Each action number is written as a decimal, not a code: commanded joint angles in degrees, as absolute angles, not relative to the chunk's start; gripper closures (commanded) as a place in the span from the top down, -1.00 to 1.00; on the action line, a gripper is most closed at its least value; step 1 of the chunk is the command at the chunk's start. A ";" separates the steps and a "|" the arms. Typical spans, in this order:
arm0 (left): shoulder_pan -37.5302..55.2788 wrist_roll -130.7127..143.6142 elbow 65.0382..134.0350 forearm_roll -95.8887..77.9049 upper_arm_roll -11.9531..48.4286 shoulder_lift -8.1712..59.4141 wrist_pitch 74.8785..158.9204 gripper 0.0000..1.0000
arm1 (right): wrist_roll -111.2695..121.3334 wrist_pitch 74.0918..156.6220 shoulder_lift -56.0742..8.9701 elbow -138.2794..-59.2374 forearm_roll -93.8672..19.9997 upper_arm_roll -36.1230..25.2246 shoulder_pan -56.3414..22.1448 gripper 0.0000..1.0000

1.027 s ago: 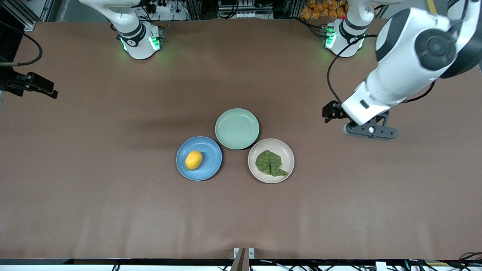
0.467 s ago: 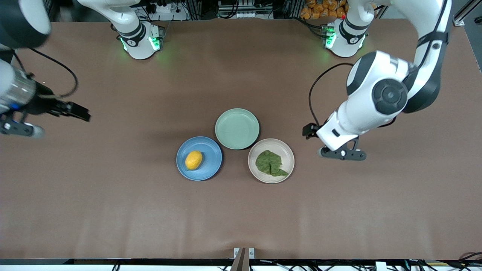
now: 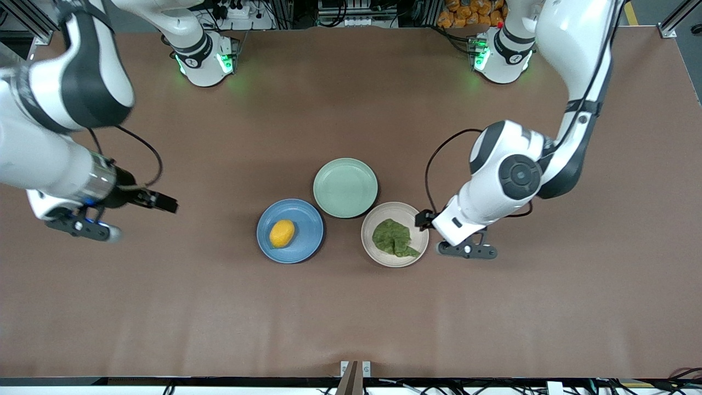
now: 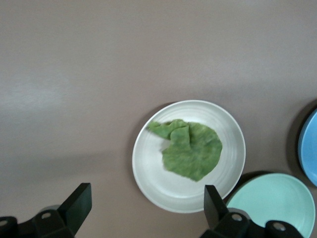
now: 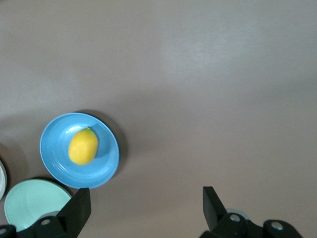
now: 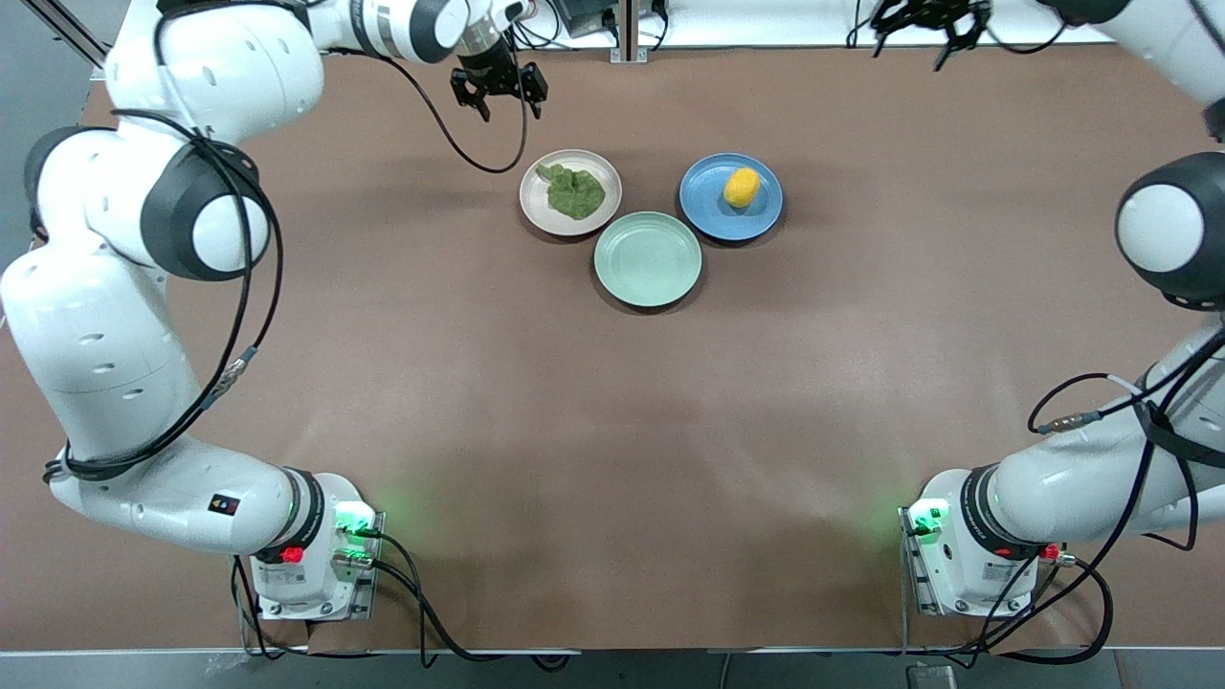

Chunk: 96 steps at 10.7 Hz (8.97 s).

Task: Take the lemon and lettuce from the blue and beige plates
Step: 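Move the left gripper toward the lettuce while the right gripper reaches the lemon, then lower both grippers and close them on the lettuce and lemon, then lift the lettuce with the left gripper while the right gripper lifts the lemon, then open the left gripper to drop the lettuce beside the beige plate, then raise the left gripper away while the right gripper lowers the lemon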

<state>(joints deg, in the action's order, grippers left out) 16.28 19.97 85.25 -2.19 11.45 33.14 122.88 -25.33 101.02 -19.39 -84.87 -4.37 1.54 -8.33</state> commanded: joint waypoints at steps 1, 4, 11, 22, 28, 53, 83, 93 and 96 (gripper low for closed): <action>18.54 24.33 83.32 0.69 10.63 35.67 125.23 1.00 | -31.52 105.45 -23.89 -84.02 -5.27 1.32 -11.15 1.00; 21.00 28.63 83.32 3.76 10.20 39.63 132.25 1.00 | -41.45 110.99 -28.11 -84.02 -5.27 1.32 -14.67 1.00; 27.76 34.09 83.41 6.94 4.41 45.96 142.63 1.00 | -55.01 121.45 -36.03 -84.55 -4.31 1.23 -19.59 1.00; 29.36 39.81 83.85 7.03 3.69 49.40 145.46 -1.00 | -61.26 132.62 -41.22 -90.35 -0.26 0.97 -24.43 1.00; 29.09 42.54 84.20 7.12 3.78 46.06 143.10 -1.00 | -61.26 133.68 -42.80 -90.35 2.02 0.97 -25.22 0.60; 6.59 -1.40 86.82 6.42 3.96 35.86 116.98 1.00 | -21.46 103.71 -33.22 -81.47 1.93 0.97 -9.50 -0.79; 0.18 9.75 98.73 -2.36 4.75 0.53 106.55 1.00 | 2.02 152.22 -26.18 -123.92 1.76 -6.86 -5.27 -0.77; 0.44 9.84 86.75 -1.76 5.54 -1.49 90.53 1.00 | 1.49 130.36 -16.98 -114.26 1.76 -6.68 -6.42 1.00; 0.70 9.84 86.75 -1.76 5.71 -1.76 87.81 1.00 | 1.67 130.17 -12.67 -114.08 1.76 -6.50 -6.86 1.00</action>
